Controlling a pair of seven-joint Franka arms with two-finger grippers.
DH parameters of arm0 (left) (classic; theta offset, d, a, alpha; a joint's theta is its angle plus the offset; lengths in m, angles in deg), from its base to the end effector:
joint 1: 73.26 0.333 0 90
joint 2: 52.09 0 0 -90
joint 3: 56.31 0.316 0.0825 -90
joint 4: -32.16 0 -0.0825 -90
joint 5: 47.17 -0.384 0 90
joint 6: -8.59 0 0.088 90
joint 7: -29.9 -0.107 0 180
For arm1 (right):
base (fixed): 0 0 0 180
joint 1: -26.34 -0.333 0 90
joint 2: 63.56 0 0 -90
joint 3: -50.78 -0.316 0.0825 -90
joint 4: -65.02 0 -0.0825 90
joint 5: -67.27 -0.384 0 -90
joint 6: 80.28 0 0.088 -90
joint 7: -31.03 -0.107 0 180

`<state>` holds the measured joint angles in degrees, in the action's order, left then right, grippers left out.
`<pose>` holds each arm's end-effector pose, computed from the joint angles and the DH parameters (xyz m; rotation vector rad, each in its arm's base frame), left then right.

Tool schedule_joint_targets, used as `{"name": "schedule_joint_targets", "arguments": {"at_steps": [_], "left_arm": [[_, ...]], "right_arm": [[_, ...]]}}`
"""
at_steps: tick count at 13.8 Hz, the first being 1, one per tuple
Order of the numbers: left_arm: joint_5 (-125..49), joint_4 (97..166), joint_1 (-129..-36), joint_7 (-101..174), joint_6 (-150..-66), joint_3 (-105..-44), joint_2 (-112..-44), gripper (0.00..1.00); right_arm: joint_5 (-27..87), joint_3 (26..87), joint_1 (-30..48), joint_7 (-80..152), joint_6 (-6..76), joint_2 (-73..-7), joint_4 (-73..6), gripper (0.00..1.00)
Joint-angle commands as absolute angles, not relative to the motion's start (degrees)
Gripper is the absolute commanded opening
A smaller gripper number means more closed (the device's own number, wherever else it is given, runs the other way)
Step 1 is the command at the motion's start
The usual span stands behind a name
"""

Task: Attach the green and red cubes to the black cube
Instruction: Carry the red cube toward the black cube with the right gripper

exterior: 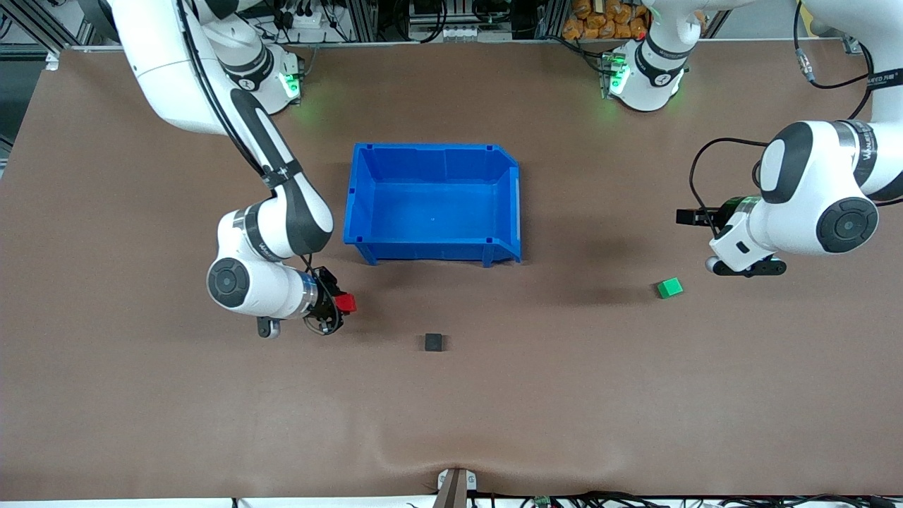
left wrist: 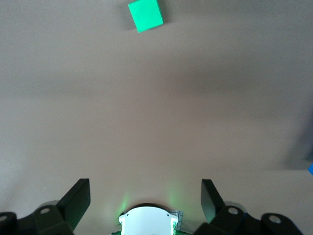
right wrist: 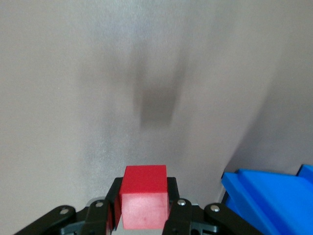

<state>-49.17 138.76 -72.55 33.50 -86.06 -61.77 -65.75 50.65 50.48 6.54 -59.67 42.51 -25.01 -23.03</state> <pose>0.5597 -0.0408 0.3644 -3.0222 0.0502 0.6820 0.6540 0.2516 0.2549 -2.3241 1.9560 0.3609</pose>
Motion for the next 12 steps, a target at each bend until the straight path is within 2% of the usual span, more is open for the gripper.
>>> {"name": "schedule_joint_targets", "arguments": {"at_steps": [1, 12], "left_arm": [[-49.45, 138.6, -72.29, 34.56, -86.69, -62.03, -66.5, 1.0], [-49.28, 138.33, -72.12, 36.31, -88.53, -61.59, -69.58, 1.0]], "right_arm": [[50.04, 50.96, 5.25, -61.95, 43.72, -23.75, -21.2, 0.0], [50.04, 50.96, 2.44, -68.63, 46.19, -19.27, -16.11, 0.0]]}}
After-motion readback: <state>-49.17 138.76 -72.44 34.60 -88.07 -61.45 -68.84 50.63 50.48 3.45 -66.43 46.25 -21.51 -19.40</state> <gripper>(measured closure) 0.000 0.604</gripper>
